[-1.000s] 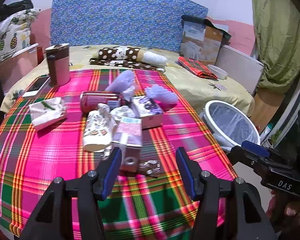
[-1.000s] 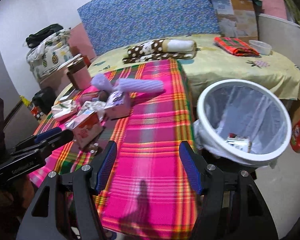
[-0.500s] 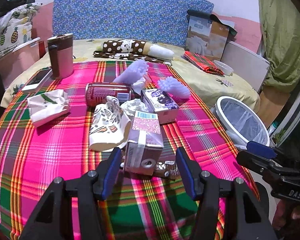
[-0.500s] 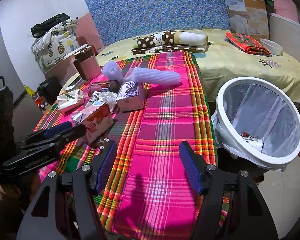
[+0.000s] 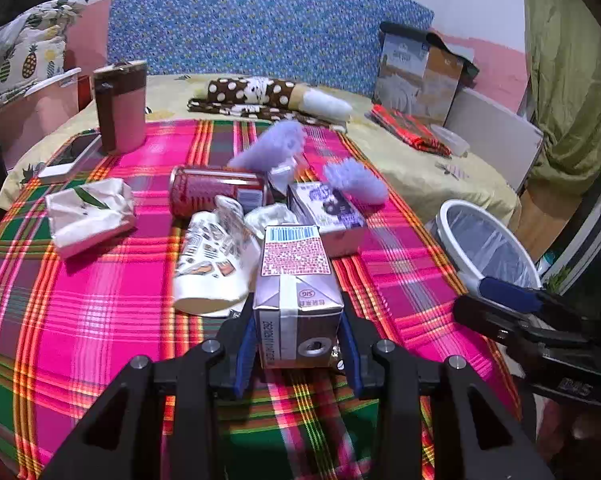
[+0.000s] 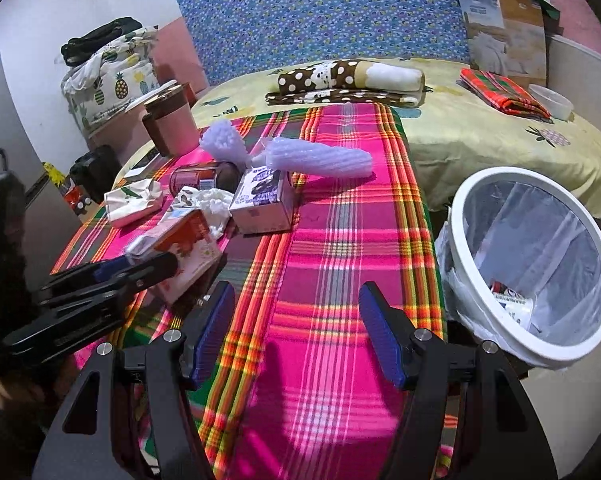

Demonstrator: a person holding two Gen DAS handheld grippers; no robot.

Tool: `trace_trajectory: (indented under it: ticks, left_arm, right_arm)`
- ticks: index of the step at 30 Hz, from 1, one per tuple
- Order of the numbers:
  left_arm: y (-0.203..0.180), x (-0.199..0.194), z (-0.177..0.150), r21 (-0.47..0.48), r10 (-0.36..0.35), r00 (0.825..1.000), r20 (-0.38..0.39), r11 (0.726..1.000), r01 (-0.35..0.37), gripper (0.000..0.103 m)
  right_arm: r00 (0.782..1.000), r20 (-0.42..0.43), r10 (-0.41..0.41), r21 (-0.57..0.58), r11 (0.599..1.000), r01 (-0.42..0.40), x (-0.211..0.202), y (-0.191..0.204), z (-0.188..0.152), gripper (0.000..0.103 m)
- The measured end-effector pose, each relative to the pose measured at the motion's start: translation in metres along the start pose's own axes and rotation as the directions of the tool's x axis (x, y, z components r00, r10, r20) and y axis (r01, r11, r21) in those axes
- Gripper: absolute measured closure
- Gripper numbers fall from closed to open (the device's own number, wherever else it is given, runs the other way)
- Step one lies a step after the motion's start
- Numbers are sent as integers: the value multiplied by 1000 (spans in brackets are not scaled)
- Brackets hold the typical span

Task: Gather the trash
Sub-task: 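Grasp the purple grape milk carton with the right tool while the left tool grasps the pink juice carton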

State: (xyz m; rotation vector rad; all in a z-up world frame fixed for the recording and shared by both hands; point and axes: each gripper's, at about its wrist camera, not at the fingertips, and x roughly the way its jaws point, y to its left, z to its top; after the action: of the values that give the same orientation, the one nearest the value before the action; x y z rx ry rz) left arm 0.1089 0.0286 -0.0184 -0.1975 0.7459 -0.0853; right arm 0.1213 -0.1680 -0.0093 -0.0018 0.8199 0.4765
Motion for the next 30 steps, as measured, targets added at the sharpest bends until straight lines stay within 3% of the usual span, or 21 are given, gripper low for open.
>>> trace_trajectory:
  ticks: [11, 30]
  left_arm:
    - [22, -19, 17, -44, 20, 997, 69, 999, -17, 65]
    - [49, 5, 18, -80, 32, 999, 31, 996, -30, 65]
  right_arm:
    - [1000, -6, 1, -62, 998, -1, 30, 16, 24, 37]
    - [997, -75, -25, -113, 993, 16, 80, 32, 43, 37]
